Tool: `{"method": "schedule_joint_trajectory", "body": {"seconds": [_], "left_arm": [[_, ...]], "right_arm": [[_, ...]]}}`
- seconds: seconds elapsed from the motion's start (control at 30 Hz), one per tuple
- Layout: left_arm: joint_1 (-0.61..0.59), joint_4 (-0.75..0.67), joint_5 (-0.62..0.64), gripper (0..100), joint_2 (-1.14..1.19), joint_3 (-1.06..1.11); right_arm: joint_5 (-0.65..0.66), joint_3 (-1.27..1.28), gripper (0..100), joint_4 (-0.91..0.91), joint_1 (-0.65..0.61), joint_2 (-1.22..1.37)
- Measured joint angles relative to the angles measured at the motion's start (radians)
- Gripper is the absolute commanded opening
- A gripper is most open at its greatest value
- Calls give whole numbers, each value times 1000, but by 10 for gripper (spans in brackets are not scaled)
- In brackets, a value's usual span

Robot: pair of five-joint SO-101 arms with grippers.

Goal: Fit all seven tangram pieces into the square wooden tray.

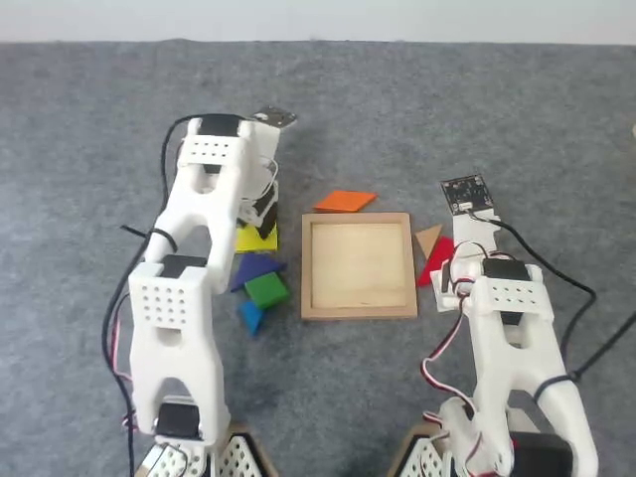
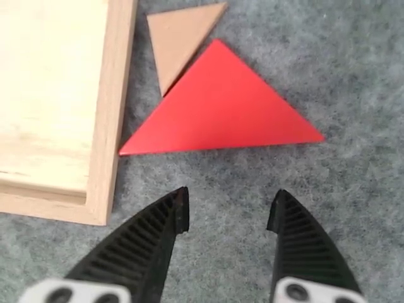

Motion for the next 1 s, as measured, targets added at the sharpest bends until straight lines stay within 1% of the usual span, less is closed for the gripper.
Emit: {"method": "schedule_joint_trajectory", "body": {"seconds": [0.13, 0.27, 0.3, 0.4, 0.63, 0.8, 1.0], "left_arm": [[5, 52, 0, 109, 8, -54], [-11, 91, 0, 281, 31, -120], [-25, 92, 0, 302, 38, -130], [-58, 94, 0, 289, 46, -117], [-52, 71, -12, 279, 43, -9], [-31, 48, -12, 179, 29, 31], [9, 38, -8, 142, 26, 38]], "right_arm": [[0, 0, 223, 0, 0, 0], [0, 0, 223, 0, 0, 0], [0, 0, 223, 0, 0, 0], [0, 0, 223, 0, 0, 0], [0, 0, 223, 0, 2, 0], [0, 0, 223, 0, -2, 0], [0, 0, 223, 0, 0, 0]]}}
